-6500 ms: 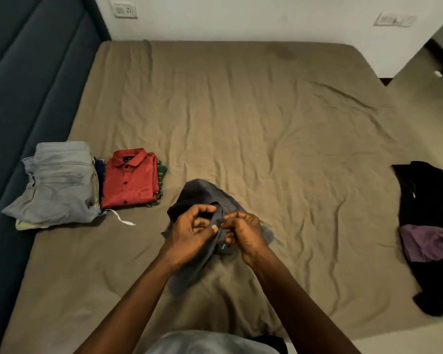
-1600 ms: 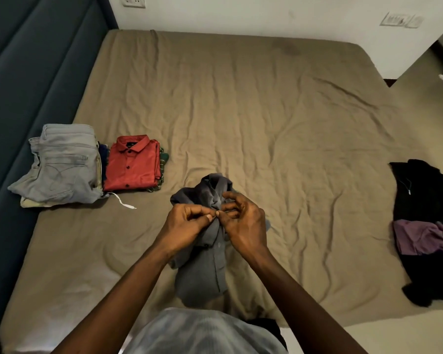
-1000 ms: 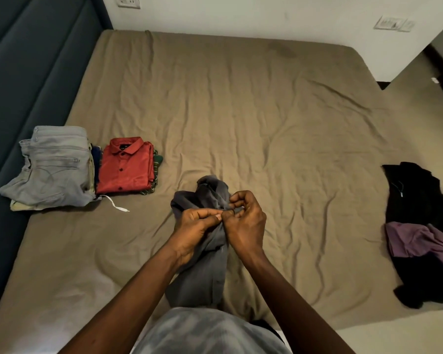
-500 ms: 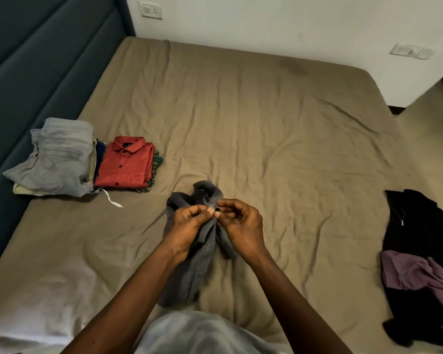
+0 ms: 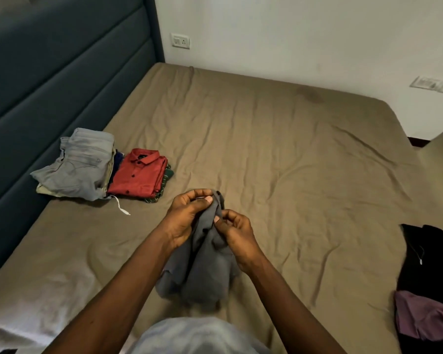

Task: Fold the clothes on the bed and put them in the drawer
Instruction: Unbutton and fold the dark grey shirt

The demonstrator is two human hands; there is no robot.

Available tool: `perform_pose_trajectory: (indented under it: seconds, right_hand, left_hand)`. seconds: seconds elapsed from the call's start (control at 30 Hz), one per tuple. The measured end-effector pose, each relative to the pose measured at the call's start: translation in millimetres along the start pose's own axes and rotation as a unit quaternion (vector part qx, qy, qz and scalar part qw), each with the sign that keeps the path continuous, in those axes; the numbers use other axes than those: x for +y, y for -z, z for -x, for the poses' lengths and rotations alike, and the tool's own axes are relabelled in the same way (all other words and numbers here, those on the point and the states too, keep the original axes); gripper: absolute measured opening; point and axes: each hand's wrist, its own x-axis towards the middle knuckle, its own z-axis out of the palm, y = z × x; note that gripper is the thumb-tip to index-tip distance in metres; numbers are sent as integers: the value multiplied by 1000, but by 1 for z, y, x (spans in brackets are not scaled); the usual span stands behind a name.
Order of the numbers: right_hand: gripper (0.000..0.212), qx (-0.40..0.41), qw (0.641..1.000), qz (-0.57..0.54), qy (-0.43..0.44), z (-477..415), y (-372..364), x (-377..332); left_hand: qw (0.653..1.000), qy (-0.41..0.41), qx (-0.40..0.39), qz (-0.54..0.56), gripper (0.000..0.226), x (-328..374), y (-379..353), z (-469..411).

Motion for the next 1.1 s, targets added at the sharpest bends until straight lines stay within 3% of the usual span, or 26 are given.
perform_pose_trajectory:
  seconds: [0.17,0.3,0.37,0.43,0.47,0.5,0.6,0.7,0.8,0.9,1.0,1.1]
  right_hand:
    - [23,-26,990,-130,-50,-11,-7,-19]
    - [16,-17,998,-62,-21,-10,-2,-20]
    - [11,5,996,-82,-17,-12,-3,-23]
    - [11,13,993,-119,-21,-15,-5,-30]
    - [12,10,991,-132,-24,-17,-6,-34]
    - [12,2,989,-149,-27,-16,-6,-35]
    - [10,-12,984,-174,-35,-13,-9,-36]
    - [14,-27,976,-212,-39,-9,-11,-29]
    - [17,-65,983,-165,-51,-3,-10,-23]
    - [18,-47,997,-30,-62,3,-10,-19]
    - [25,-7,997,40,-59,6,-11,-19]
    - [10,-14,998,-18,-60,11,-17,-25]
  left_hand:
    - [999,-9,-6,36,34,8,-4,-4]
    - [999,-30,28,11,30,15,-2,-5]
    - [992,-81,44,-91,22,11,1,-3]
    - [939,-164,74,-292,26,6,7,6]
    - [908,-200,86,-359,24,3,11,10]
    - [899,-213,80,-373,20,0,12,17]
    - [934,-166,52,-312,17,-6,17,23]
    - [940,-151,65,-299,13,-3,27,19]
    - [932,-162,94,-309,12,0,32,20]
    - [926,-184,84,-317,11,-1,34,25]
    - [887,-238,72,-389,10,-2,39,32]
    - [837,-304,42,-452,11,-2,44,36]
